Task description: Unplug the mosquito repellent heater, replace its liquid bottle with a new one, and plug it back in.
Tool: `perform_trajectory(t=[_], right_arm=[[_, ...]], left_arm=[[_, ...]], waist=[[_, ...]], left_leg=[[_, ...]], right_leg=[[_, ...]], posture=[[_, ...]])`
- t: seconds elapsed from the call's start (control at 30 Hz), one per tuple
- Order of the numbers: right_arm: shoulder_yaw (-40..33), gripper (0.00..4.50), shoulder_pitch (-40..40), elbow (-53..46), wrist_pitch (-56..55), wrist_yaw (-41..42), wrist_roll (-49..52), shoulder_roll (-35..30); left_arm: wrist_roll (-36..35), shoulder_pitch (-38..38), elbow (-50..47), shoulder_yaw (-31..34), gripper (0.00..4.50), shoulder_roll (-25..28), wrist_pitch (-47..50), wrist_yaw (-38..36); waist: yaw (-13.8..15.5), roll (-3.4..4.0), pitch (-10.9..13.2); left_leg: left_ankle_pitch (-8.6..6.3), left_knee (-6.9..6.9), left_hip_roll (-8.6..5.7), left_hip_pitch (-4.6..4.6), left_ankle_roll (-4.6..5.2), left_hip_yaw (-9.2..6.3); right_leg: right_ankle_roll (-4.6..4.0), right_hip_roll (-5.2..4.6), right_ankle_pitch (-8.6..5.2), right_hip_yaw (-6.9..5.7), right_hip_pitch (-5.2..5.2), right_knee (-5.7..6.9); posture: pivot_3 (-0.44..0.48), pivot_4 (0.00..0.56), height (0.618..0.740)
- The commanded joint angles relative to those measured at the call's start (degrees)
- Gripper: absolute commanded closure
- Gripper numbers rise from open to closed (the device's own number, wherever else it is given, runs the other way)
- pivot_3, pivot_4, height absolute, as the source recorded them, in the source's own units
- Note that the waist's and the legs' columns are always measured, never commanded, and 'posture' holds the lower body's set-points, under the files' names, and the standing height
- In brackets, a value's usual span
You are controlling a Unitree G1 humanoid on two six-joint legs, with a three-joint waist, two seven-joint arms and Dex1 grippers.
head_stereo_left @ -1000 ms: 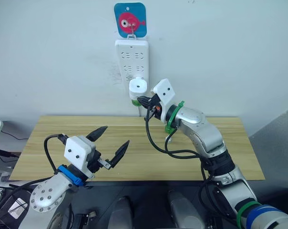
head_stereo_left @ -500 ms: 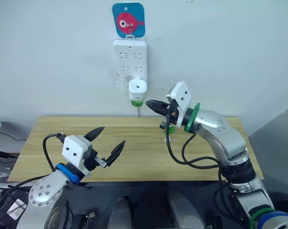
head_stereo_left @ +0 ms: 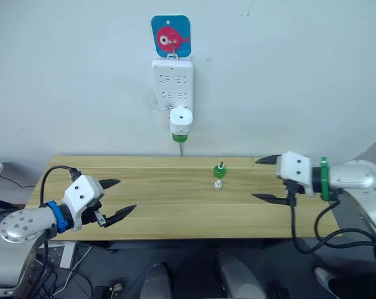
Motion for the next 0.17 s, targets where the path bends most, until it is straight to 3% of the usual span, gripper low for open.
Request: perform_trajectory(t=[0.03,0.17], right_arm=[[-3.7,0.06,1.5,1.8,-4.6,2.4,0.4,-1.9],[-4.8,0.06,2.7,5.7,-8.8,2.5,-1.1,-2.0]], left_arm=[[1.0,0.4,0.6,1.8,0.0,0.9,-2.2,-1.0],[-1.3,-0.5,1.6,2.5,0.0,0.6,3.4,-0.5]], waist=[[0.0,-0.08,-0.6],[0.1,-0.12,-1.1]], left_leg=[[0.0,0.0,0.0,0.02,0.0,0.02],[0.0,0.04,0.0,0.05,0.0,0.02]], right_leg=[[0.0,0.0,0.0,0.01,0.01,0.0],[0.0,0.0,0.0,0.01,0.07,0.0]], posture=[[-0.062,0.069,0.74],[-0.056,0.065,0.74]])
